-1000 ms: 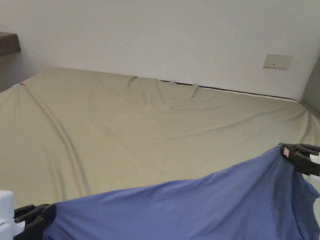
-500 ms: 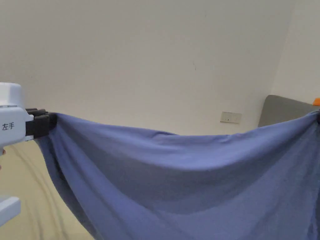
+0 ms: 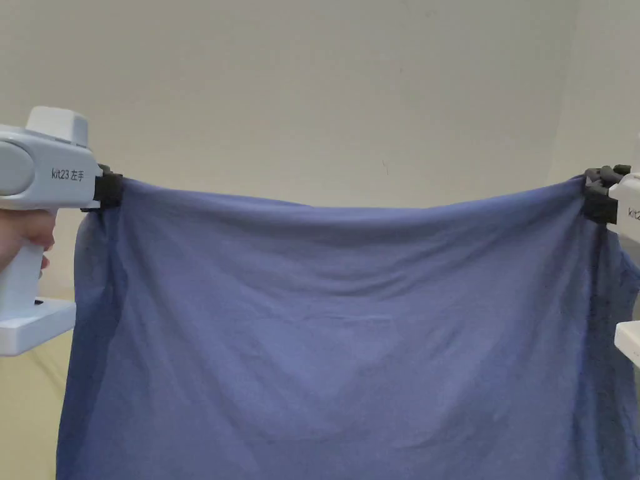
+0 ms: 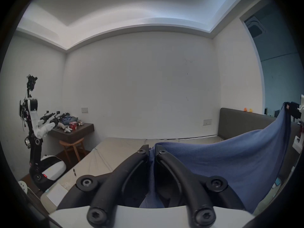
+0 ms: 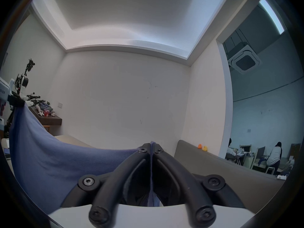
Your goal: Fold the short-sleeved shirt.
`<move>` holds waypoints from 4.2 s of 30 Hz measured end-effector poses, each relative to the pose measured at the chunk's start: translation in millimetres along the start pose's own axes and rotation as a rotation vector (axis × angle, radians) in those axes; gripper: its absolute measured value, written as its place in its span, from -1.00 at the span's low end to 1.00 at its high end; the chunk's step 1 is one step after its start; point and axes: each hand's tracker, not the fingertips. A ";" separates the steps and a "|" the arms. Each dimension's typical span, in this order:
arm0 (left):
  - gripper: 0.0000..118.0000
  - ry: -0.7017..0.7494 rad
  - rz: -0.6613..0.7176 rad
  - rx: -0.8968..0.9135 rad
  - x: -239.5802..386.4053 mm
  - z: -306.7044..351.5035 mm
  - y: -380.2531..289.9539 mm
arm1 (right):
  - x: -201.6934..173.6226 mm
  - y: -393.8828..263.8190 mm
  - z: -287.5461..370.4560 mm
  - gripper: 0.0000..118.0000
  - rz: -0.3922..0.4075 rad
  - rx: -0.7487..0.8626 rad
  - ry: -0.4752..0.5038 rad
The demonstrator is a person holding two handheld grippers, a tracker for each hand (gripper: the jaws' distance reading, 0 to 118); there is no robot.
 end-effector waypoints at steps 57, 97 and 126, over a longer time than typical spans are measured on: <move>-0.96 -0.081 0.118 -0.319 49.8 -67.2 -278.1 | -62.1 -262.7 7.3 -0.98 -0.118 -0.310 0.074; 0.40 -0.047 0.021 -0.580 40.8 117.5 -438.1 | -50.3 -364.3 258.3 0.63 -0.409 -0.734 0.118; 0.53 -0.137 -0.014 -0.701 34.7 122.6 -453.1 | -125.7 -270.5 270.7 -1.00 -0.267 -0.531 0.242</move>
